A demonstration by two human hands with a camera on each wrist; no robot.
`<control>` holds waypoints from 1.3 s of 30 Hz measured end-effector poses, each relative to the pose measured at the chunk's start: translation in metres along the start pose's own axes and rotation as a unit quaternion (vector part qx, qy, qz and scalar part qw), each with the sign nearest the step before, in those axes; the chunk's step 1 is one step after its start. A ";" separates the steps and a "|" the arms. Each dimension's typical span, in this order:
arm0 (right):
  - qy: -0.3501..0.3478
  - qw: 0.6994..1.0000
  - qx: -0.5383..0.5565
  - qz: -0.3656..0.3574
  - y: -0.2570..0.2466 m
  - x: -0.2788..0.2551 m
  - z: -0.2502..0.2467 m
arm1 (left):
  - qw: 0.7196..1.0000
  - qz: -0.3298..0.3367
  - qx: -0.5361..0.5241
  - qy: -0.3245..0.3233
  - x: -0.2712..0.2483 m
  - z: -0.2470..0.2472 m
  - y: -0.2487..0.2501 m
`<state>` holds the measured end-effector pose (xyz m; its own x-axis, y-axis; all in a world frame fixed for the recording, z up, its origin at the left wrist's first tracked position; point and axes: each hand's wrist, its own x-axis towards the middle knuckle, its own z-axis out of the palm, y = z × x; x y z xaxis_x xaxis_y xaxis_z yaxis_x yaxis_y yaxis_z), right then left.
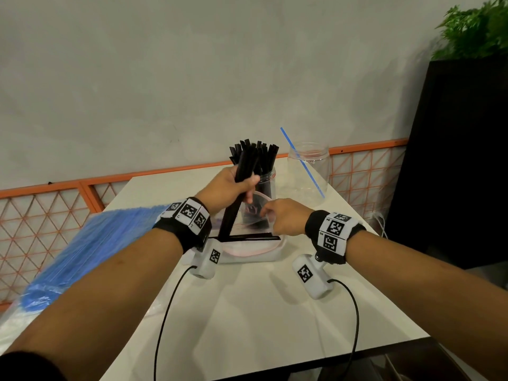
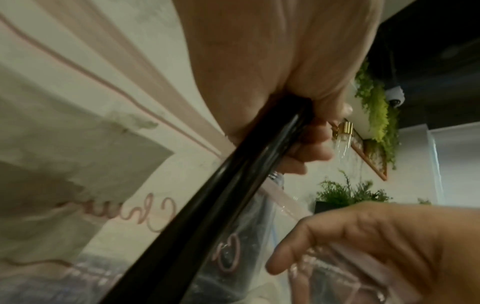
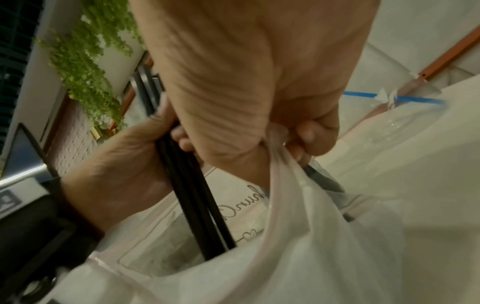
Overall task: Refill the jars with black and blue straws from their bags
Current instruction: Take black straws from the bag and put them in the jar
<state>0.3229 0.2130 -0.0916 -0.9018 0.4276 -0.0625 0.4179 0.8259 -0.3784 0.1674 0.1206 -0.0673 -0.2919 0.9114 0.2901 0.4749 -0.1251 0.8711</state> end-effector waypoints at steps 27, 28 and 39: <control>0.156 0.972 0.161 -0.063 -0.002 0.001 -0.003 | 0.970 0.038 -0.240 -0.022 -0.061 0.051 0.019; 0.161 0.971 0.167 -0.065 -0.002 0.002 -0.003 | 0.971 0.041 -0.235 -0.028 -0.061 0.051 0.018; 0.169 0.969 0.169 -0.067 -0.001 0.010 -0.003 | 0.984 -0.004 -0.178 -0.032 -0.070 0.049 -0.007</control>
<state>0.3135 0.2180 -0.0892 -0.8340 0.4678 0.2925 0.1884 0.7398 -0.6459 0.2253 0.0773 -0.1129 -0.2359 0.9342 0.2677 0.1493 -0.2374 0.9599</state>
